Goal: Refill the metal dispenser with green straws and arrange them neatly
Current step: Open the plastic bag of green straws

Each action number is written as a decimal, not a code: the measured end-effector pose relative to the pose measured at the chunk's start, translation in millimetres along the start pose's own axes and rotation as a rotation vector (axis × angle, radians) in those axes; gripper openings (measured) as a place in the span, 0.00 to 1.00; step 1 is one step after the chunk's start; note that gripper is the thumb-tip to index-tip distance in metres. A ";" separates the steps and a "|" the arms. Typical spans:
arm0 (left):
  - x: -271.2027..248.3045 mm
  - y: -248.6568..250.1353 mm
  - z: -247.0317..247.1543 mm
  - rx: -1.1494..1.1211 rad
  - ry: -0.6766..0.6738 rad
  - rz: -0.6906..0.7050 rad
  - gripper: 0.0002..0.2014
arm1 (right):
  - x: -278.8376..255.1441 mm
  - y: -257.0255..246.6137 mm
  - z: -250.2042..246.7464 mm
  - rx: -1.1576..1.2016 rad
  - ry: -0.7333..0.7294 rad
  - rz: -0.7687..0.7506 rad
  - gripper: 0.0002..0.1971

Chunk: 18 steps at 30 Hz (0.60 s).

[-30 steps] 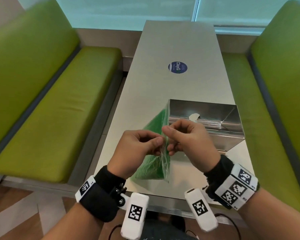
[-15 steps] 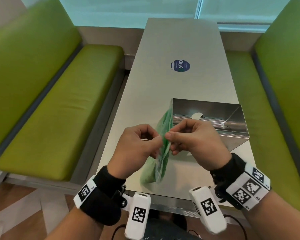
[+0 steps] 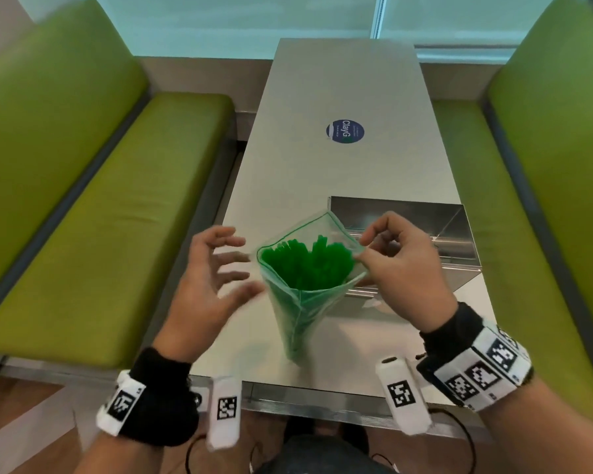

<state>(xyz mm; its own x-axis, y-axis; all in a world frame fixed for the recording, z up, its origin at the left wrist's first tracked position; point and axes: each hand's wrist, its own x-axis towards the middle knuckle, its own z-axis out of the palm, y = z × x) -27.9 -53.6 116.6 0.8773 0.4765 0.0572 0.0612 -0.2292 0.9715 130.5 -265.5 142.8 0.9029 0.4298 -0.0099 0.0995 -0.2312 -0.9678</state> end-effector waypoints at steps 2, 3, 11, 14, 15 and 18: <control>-9.9 -22.0 14.2 0.080 -0.157 -0.046 0.66 | -2.0 -1.9 5.8 0.116 -0.015 0.054 0.09; -13.0 -34.3 24.6 0.109 -0.216 -0.070 0.71 | -3.4 -3.5 9.3 0.170 -0.036 0.072 0.08; -10.0 -17.4 56.6 -0.093 -0.076 -0.019 0.29 | -5.0 -5.3 10.2 0.389 -0.209 0.064 0.08; -8.2 -19.3 33.8 -0.184 -0.139 0.002 0.36 | -3.4 -2.2 -2.5 0.322 -0.218 -0.065 0.16; -7.7 -18.5 28.9 -0.205 -0.172 -0.005 0.38 | -4.3 -1.2 -3.5 0.277 -0.251 -0.107 0.17; -1.6 -14.0 24.9 -0.187 -0.240 0.011 0.38 | -7.4 1.0 0.0 0.308 -0.248 -0.139 0.14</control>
<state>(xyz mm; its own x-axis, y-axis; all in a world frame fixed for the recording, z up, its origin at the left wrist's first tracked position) -18.3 -72.3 97.1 0.9662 0.2556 0.0331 -0.0177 -0.0626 0.9979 123.9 -269.0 141.8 0.7579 0.6443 0.1024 0.0497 0.0995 -0.9938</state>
